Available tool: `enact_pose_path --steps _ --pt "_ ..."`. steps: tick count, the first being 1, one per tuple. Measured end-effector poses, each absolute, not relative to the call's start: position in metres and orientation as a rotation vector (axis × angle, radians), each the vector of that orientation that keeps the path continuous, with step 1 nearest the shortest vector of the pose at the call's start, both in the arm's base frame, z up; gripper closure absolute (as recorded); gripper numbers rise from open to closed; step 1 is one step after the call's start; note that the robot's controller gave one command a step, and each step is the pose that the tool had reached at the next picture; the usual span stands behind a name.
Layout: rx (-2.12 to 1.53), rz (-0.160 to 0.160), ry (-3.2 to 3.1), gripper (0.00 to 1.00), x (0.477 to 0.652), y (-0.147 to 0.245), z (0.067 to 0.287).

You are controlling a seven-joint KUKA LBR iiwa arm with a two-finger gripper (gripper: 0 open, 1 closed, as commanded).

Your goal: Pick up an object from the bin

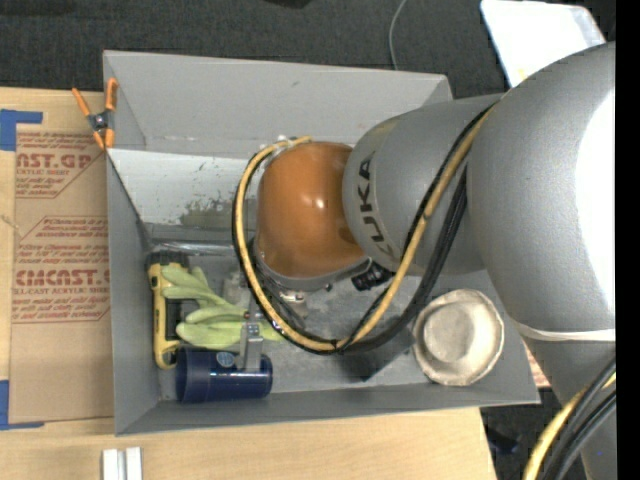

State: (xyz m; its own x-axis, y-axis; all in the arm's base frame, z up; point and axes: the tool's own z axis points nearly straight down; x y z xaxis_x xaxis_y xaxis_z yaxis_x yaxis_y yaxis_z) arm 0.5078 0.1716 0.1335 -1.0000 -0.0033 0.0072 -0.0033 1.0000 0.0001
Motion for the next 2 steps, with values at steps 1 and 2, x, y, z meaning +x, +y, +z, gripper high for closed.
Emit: enact_pose_path --steps 1,2 --pt "0.002 -0.003 -3.141 0.0 0.51 0.171 0.138" --pt "-0.167 -0.012 -3.154 0.0 0.544 0.179 0.082"
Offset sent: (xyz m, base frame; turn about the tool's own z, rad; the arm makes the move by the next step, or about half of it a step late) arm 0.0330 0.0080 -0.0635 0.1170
